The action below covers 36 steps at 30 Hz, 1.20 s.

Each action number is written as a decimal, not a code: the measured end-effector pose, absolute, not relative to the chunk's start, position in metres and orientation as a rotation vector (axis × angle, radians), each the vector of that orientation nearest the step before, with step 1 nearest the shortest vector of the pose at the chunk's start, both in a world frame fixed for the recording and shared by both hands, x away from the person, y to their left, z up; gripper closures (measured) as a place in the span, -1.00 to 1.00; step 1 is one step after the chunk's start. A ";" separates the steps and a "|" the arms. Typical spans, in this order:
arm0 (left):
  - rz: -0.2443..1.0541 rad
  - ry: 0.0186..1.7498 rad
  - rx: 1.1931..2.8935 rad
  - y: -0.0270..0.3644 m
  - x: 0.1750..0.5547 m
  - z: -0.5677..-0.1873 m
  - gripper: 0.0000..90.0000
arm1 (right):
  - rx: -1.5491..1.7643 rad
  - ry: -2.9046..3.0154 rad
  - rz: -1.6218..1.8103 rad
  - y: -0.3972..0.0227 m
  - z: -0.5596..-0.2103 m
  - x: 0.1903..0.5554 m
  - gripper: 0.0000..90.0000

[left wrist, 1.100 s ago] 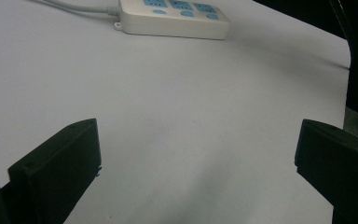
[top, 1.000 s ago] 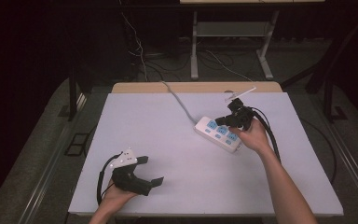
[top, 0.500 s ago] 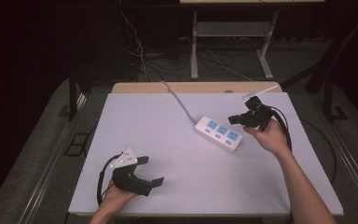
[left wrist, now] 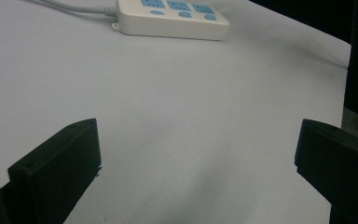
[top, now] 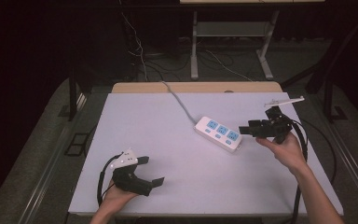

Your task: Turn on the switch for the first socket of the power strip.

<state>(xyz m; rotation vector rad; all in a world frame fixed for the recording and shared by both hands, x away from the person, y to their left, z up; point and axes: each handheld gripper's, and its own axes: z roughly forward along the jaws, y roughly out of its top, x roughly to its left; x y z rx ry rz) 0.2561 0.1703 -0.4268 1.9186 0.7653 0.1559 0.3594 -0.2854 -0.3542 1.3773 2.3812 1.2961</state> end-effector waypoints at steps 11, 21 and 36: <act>0.155 0.761 1.921 0.170 0.256 -0.427 -1.00 | 1.360 2.400 1.317 -0.285 -0.364 0.331 -1.00; 0.155 0.763 1.922 0.170 0.256 -0.427 -1.00 | 1.359 2.403 1.368 -0.291 -0.376 0.307 -1.00; 0.154 0.765 1.923 0.169 0.255 -0.427 -1.00 | 1.353 2.400 1.419 -0.295 -0.403 0.278 -1.00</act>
